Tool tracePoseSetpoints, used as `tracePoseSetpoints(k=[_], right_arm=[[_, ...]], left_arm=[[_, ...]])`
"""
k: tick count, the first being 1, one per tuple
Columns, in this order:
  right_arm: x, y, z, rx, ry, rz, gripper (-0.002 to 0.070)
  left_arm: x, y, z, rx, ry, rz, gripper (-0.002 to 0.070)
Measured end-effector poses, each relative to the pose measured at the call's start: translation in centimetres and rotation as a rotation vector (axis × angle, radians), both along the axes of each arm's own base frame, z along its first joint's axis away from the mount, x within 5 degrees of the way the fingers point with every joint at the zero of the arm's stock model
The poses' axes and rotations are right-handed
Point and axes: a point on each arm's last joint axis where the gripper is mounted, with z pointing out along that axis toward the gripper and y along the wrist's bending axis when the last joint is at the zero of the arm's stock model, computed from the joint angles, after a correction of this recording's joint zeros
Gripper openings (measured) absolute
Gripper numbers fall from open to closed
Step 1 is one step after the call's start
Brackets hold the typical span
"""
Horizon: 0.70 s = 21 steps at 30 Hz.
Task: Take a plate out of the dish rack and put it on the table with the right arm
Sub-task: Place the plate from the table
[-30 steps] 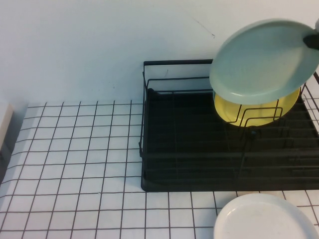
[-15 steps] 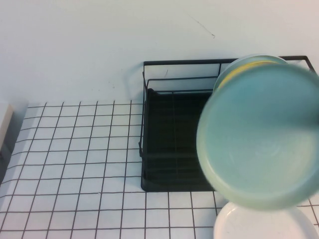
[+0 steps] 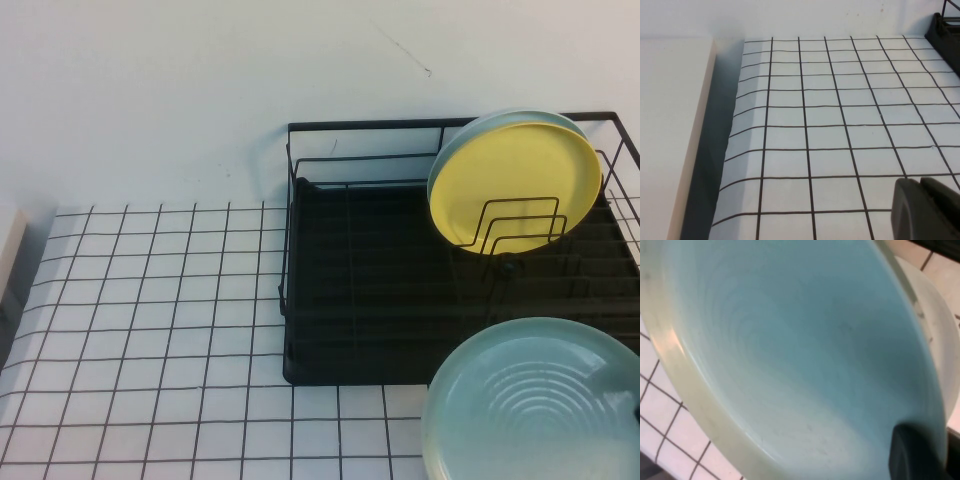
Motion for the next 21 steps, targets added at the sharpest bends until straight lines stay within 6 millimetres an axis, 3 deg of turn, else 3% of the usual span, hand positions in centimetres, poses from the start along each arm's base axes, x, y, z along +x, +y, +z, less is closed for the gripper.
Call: tracePoseSetpoints(k=[11,17,21], right_arm=[[2.0,-0.2,-3.8,-0.041,0.110,-0.014,0.0042],[3.0,-0.4,-5.6,-0.069,0.139,-0.025,0.0181],[3.5,-0.5,-5.3,-0.079,0.126,-0.017,0.0262]], left_arm=[[0.0,0.0,0.0,0.000,0.000,0.000,-0.0004],[0.0,0.0,0.0,0.004,0.000,-0.001,-0.0004],[0.0,0.0,0.0,0.004,0.000,-0.001,-0.0004]])
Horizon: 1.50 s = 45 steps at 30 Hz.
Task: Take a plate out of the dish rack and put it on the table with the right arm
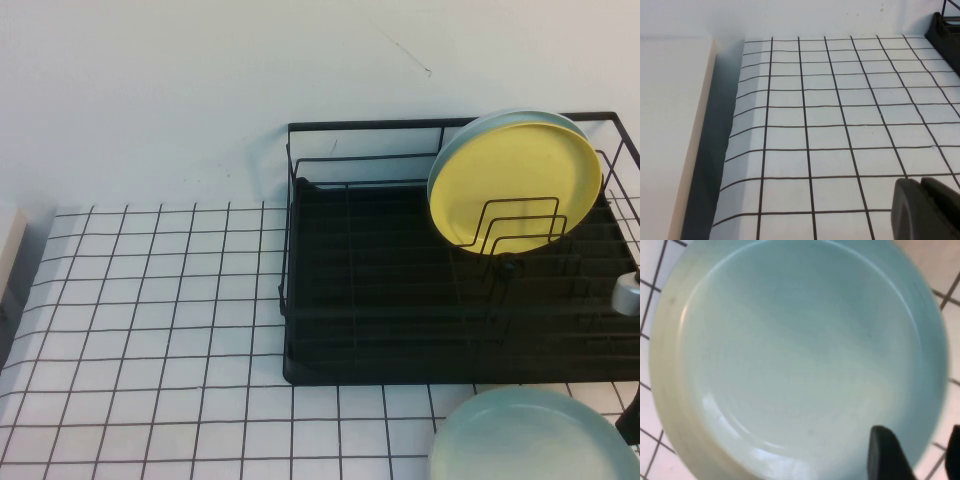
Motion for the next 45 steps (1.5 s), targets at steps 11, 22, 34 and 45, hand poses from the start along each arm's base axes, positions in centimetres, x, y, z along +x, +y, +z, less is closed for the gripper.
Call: tracePoseSetpoints(k=[11,22,34,45], right_arm=[[0.8,-0.9,10.1,-0.111,-0.280,0.068,0.0073],[-6.9,-1.9,15.7,-0.185,-0.875,0.005,-0.0002],[-13.3,-2.7,5.5,-0.178,-0.879,-0.141,-0.0002],[-14.7,-2.5,2.2,-0.163,-0.702,-0.112,-0.0002]], left_arm=[[0.0,0.0,0.0,0.000,0.000,0.000,-0.0004],[0.0,0.0,0.0,0.000,0.000,0.000,-0.0004],[0.0,0.0,0.0,0.000,0.000,0.000,-0.0004],[0.0,0.0,0.0,-0.004,0.000,0.001,-0.0004]])
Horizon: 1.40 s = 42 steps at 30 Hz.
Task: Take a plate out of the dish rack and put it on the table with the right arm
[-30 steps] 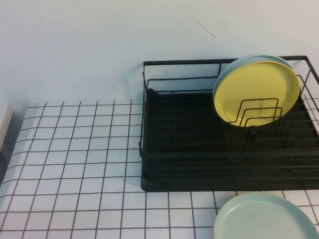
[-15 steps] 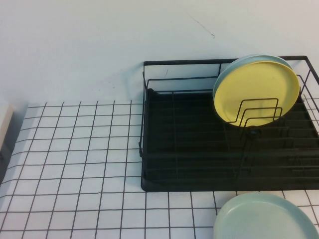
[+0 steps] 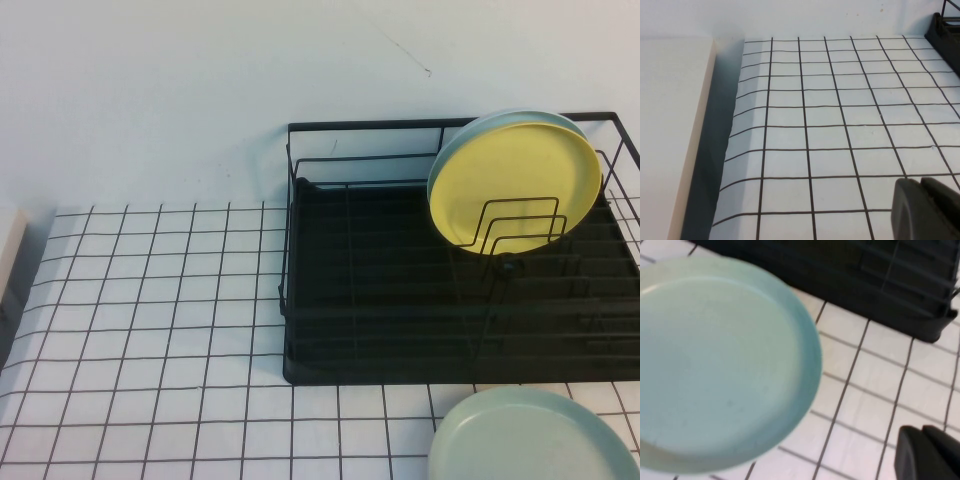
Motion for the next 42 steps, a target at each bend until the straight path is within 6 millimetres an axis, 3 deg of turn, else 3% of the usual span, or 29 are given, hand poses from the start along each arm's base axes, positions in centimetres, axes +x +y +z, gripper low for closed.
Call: tracePoseSetpoints(k=[11,25,33,42], right_arm=[[-0.8,0.2,-0.5,0.002,0.023,0.028,-0.0002],[-4.5,-0.1,-2.3,0.042,-0.351,-0.003,-0.0002],[-4.7,-0.2,-5.6,0.045,-0.357,-0.019,-0.0002],[-4.4,-0.3,-5.5,0.048,-0.406,-0.035,-0.0002]], left_arm=[[0.0,0.0,0.0,0.000,0.000,0.000,-0.0004],[0.0,0.0,0.0,0.000,0.000,0.000,-0.0004],[0.0,0.0,0.0,0.004,0.000,-0.001,-0.0004],[0.0,0.0,0.0,0.004,0.000,-0.001,-0.0004]])
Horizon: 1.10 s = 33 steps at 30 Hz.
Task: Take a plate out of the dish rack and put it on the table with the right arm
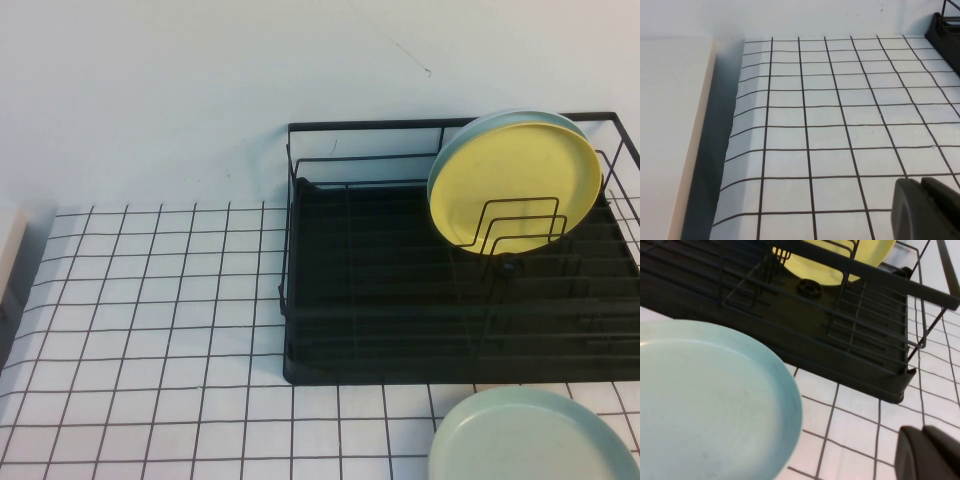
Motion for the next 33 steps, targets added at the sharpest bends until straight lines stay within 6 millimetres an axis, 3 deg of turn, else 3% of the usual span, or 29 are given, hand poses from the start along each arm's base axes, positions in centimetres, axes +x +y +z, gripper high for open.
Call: tracePoseSetpoints(k=[16,25,33], right_arm=[[0.0,-0.3,0.0,-0.053,-0.008,-0.011,-0.0002],[0.0,-1.0,0.1,0.119,-0.010,-0.175,-0.0002],[-0.1,-1.2,0.2,0.182,-0.018,-0.217,-0.0003]], left_arm=[[0.0,0.0,0.0,0.000,0.000,0.000,-0.0004],[0.0,0.0,0.0,0.000,0.000,0.000,-0.0004],[0.0,0.0,0.0,0.000,0.000,0.000,-0.0004]])
